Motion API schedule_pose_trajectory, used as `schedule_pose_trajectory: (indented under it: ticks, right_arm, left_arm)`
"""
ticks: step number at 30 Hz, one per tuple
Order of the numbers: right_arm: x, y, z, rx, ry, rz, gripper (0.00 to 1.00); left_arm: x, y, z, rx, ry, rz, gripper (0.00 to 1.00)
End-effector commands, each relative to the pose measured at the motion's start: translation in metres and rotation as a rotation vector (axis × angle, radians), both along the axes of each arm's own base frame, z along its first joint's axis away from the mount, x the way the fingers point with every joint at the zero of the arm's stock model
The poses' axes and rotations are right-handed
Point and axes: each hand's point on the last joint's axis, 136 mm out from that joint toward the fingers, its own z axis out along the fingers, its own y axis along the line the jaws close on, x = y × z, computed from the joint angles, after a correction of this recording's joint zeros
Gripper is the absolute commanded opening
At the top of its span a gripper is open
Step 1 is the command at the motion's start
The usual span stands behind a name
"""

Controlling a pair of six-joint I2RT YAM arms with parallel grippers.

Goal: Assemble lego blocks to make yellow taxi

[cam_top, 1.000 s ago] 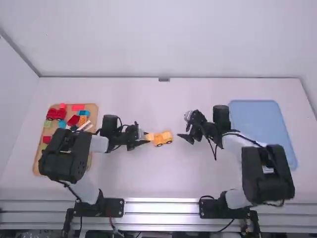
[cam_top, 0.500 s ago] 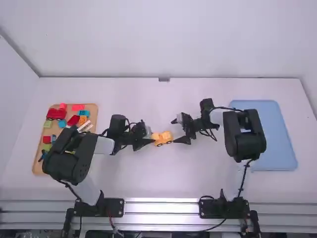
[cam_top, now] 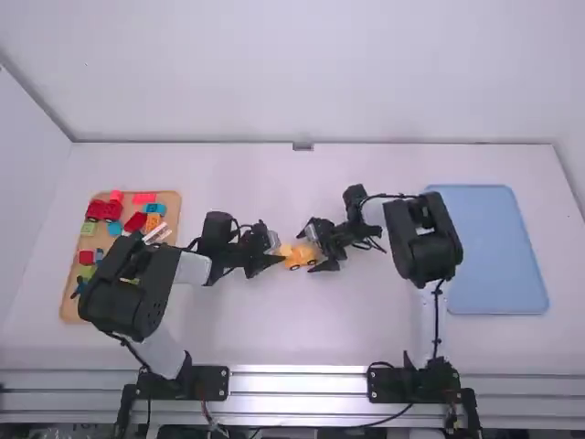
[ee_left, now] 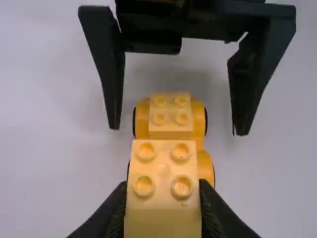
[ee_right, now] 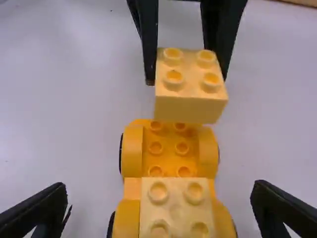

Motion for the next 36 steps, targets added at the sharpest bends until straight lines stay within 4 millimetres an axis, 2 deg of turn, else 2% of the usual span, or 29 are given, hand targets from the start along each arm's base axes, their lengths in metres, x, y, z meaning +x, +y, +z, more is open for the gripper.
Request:
schedule_pose_trajectory:
  ticks: [1, 8, 12, 18, 23, 25, 28, 33, 36]
  right_arm:
    - [0.001, 0.003, -0.005, 0.002, 0.016, -0.002, 0.95]
    - [0.012, 0.007, -0.011, -0.027, 0.126, -0.099, 0.89]
    - [0.006, 0.005, -0.013, -0.039, 0.138, -0.089, 0.86]
    - [-0.007, 0.005, -0.026, -0.057, 0.147, -0.090, 0.78]
    - [-0.008, 0.005, -0.034, -0.028, 0.169, -0.147, 0.65]
    - [-0.006, 0.002, -0.037, -0.015, 0.202, -0.195, 0.55]
    - [-0.005, 0.001, -0.037, 0.010, 0.236, -0.234, 0.50]
    - [-0.004, 0.002, -0.039, 0.017, 0.274, -0.281, 0.50]
    - [-0.005, 0.005, -0.041, 0.020, 0.290, -0.303, 0.52]
  left_arm:
    - [-0.001, -0.003, 0.005, -0.009, -0.006, -0.010, 0.20]
    - [-0.004, -0.005, -0.003, -0.020, 0.021, -0.025, 0.20]
    - [-0.005, -0.007, -0.008, -0.032, 0.026, -0.039, 0.19]
    - [-0.006, -0.010, -0.004, -0.056, 0.022, -0.062, 0.19]
    - [-0.002, -0.010, -0.003, -0.051, 0.024, -0.057, 0.16]
    - [0.003, -0.009, -0.003, -0.038, 0.013, -0.044, 0.13]
    - [0.006, -0.010, -0.004, -0.017, -0.023, -0.079, 0.09]
    - [0.010, -0.012, -0.010, 0.017, 0.003, -0.133, 0.05]
    - [0.009, -0.016, -0.009, 0.040, -0.008, -0.230, 0.02]
